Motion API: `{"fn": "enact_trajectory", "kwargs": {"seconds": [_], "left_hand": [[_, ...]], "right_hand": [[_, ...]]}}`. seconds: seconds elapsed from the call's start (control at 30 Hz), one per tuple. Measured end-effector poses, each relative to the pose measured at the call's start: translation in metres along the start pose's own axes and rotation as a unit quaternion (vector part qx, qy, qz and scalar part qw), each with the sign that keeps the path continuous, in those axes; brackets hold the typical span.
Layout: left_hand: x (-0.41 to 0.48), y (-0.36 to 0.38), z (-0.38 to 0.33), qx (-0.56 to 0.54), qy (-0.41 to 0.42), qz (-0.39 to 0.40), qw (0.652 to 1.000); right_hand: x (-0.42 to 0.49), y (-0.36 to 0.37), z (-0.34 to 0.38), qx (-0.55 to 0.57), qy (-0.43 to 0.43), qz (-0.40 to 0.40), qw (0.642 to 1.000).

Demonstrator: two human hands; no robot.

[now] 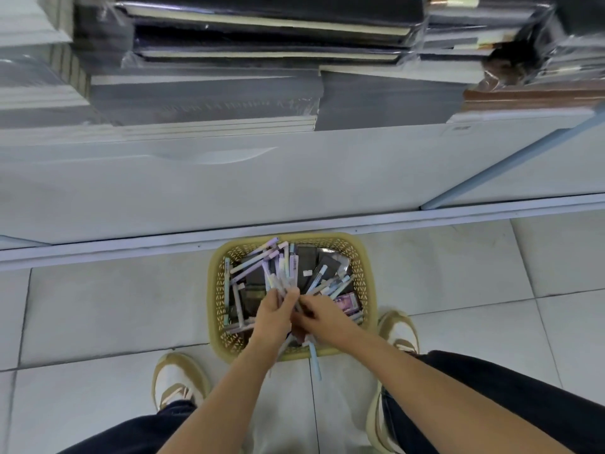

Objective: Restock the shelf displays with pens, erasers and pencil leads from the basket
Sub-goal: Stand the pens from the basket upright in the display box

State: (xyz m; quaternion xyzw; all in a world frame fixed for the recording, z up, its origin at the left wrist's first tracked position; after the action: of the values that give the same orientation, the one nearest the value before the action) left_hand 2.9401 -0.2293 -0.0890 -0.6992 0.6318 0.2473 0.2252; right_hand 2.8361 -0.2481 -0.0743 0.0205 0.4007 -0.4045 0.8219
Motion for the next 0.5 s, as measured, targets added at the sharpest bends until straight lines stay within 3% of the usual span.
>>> {"fn": "enact_trajectory", "kwargs": {"seconds": [0.1, 0.17, 0.27, 0.4, 0.5], "left_hand": [[-0.008, -0.015, 0.004, -0.020, 0.003, -0.075, 0.997], [-0.010, -0.032, 0.005, -0.015, 0.005, -0.103, 0.995], [-0.011, -0.045, 0.002, -0.004, 0.009, -0.084, 0.996], [-0.012, -0.046, 0.002, 0.000, 0.014, -0.052, 0.999], [-0.008, -0.048, 0.004, 0.021, 0.013, -0.042, 0.999]], "right_hand": [[-0.008, 0.001, -0.008, 0.006, 0.020, 0.001, 1.000], [-0.008, -0.012, -0.020, -0.005, 0.026, -0.060, 0.998], [-0.001, -0.031, -0.036, -0.111, 0.024, -0.184, 0.976], [0.022, -0.017, -0.048, -0.283, 0.058, -0.154, 0.945], [0.032, -0.010, -0.051, -0.359, 0.068, -0.186, 0.912]]}}
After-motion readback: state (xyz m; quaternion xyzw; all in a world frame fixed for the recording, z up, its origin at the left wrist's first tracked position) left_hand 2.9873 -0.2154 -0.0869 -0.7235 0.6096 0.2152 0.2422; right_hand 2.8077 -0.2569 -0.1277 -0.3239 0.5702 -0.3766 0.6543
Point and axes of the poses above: each hand's wrist, its own x-axis towards the middle knuckle, its own y-axis out of the palm, z = x × y, the point moved 6 cm from there along x, towards the middle knuckle, and after that the axes turned 11 degrees about y, right-handed, at the moved point
